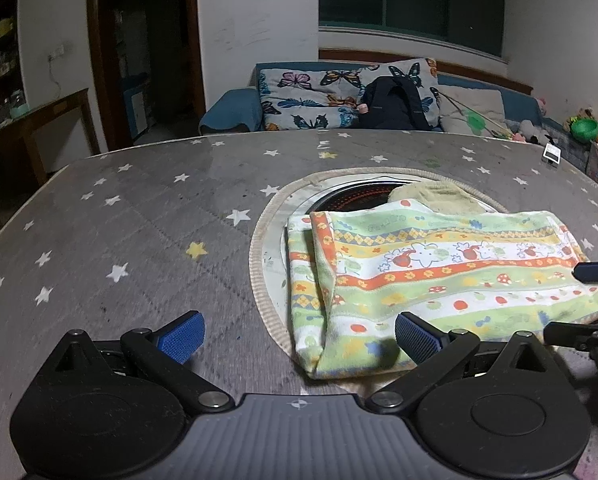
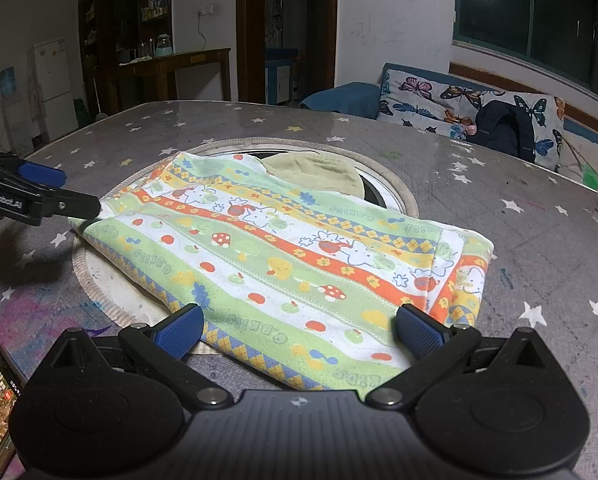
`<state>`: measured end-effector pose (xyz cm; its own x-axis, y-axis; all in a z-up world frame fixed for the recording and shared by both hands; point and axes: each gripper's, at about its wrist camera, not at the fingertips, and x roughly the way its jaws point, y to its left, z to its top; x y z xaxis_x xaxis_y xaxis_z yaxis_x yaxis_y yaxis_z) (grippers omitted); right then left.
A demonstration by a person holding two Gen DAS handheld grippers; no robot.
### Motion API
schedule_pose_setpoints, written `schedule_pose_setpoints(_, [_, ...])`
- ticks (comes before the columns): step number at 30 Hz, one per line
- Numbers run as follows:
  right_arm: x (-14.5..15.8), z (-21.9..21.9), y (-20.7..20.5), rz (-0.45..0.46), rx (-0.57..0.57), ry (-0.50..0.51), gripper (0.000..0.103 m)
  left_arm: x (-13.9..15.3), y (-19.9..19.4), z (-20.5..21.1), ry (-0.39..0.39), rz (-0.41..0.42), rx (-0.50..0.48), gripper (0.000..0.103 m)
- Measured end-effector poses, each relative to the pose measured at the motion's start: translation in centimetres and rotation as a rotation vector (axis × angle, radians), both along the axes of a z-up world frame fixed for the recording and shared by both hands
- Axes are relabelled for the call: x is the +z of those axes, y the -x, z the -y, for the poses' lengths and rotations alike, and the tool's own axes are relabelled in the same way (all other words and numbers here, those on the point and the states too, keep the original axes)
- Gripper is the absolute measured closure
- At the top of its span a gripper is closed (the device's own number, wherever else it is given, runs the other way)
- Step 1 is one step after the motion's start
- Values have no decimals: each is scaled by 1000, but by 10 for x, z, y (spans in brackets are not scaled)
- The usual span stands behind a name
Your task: Fold clothes
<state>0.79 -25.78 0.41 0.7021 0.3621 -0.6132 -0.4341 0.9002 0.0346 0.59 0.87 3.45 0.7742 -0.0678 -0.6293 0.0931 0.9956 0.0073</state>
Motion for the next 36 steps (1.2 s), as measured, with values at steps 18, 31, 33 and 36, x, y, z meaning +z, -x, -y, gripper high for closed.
schedule_pose_setpoints(18, [6,-8,0,-25,-65,10,0,18,21,7,-16,43,17,0])
schedule_pose_setpoints(31, [21,-11,7,-35,-179,15,0,20,21,18,-28,43,13,0])
schedule_pose_setpoints(33, [22,-9,8,-46,-198,9,0,20,21,20,-26,43,9,0])
schedule_pose_setpoints(36, [23,-6,10,-56,-225,-5,0,20,21,22,-26,45,5,0])
